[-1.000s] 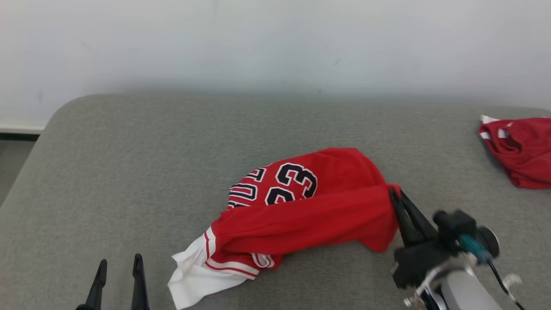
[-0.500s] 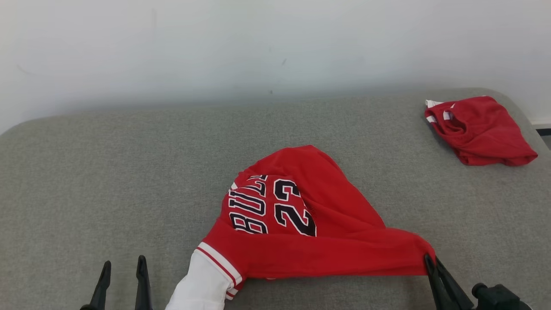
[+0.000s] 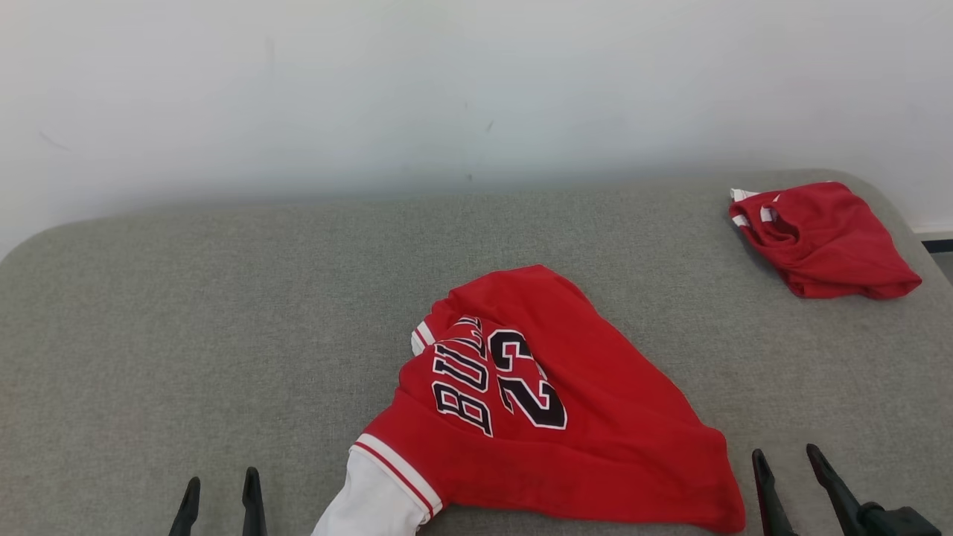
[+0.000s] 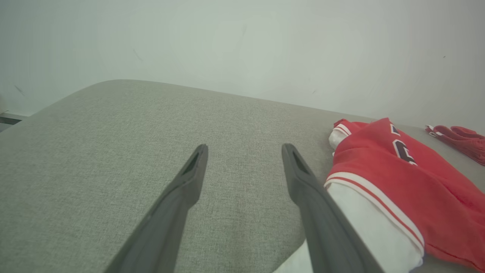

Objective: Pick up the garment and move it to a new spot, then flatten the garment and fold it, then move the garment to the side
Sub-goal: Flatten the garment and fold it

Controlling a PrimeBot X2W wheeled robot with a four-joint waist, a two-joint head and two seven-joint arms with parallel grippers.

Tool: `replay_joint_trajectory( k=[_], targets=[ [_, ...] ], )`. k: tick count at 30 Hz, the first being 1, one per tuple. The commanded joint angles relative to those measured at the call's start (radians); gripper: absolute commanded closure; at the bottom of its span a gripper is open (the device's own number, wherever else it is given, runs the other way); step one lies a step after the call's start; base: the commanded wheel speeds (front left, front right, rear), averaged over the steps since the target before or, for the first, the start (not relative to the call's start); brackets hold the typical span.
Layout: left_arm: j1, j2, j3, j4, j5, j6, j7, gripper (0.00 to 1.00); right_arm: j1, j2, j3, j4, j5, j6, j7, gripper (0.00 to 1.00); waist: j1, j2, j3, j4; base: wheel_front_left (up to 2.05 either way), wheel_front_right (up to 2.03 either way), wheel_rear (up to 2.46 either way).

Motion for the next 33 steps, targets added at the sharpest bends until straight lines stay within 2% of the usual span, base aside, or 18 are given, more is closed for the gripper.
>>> replay_joint_trajectory(
  k=[1,7,13,24,33],
  targets=[
    [0.014,-0.001,0.000,0.005,-0.008,0.001,-0.003,0.00,0.017,0.006,-0.009,-0.011,-0.011,-0.003,0.000,0.00,0.0001,0.0000,-0.005,0.001,0.00,0.00,0.00],
    [0.016,-0.001,-0.016,0.106,-0.023,-0.003,-0.003,0.00,0.021,0.027,-0.008,-0.013,-0.021,-0.003,0.000,0.00,0.0001,0.0000,-0.012,-0.005,0.00,0.00,0.00],
    [-0.024,0.015,-0.069,0.258,-0.051,-0.008,-0.003,0.00,0.010,0.024,0.033,0.082,-0.015,-0.003,0.000,0.00,0.0001,0.0000,-0.010,-0.011,0.00,0.00,0.00],
    [-0.007,0.044,-0.170,0.308,-0.113,-0.007,-0.003,0.00,-0.041,0.017,0.066,0.246,-0.015,-0.003,0.000,0.00,0.0001,0.0000,-0.002,-0.011,0.00,0.00,0.00],
    [-0.043,0.070,-0.240,0.356,-0.159,-0.007,-0.003,0.00,-0.109,0.015,0.075,0.332,-0.024,-0.003,0.000,0.00,0.0001,0.0000,0.005,0.000,0.00,0.00,0.00]
  ],
)
